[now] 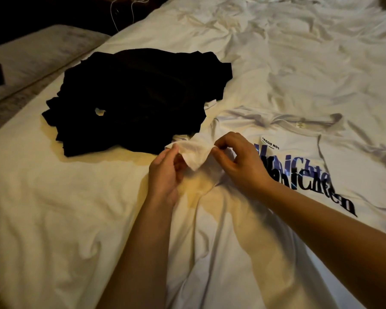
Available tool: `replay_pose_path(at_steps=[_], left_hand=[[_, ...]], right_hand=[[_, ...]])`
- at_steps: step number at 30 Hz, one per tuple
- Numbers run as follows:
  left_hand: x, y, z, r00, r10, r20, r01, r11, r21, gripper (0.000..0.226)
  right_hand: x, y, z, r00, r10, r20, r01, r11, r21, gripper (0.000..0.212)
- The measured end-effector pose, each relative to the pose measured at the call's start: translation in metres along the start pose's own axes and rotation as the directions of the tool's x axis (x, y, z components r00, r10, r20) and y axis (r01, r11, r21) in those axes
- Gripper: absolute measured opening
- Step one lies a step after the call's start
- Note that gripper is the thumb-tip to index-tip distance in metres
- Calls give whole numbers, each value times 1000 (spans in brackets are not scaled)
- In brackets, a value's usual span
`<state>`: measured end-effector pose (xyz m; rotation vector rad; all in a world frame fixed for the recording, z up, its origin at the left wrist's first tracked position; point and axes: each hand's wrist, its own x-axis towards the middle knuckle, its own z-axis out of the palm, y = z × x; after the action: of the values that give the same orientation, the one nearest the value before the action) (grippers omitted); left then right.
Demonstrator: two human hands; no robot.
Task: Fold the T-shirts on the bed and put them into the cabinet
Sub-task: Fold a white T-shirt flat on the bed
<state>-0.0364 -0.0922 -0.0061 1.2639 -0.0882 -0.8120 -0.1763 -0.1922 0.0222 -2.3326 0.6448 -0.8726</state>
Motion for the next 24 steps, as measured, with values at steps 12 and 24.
replay_pose_path(at_steps=[12,24], left_hand=[[14,8,3,979,-87,186,122,976,-182,61],[41,14,-3,944,308,-118,-264,920,291,36]], right_hand=[[-12,24,12,955,-163,249,210,961,-178,22],[64,42,6,981,189,-39,-193,947,-256,29]])
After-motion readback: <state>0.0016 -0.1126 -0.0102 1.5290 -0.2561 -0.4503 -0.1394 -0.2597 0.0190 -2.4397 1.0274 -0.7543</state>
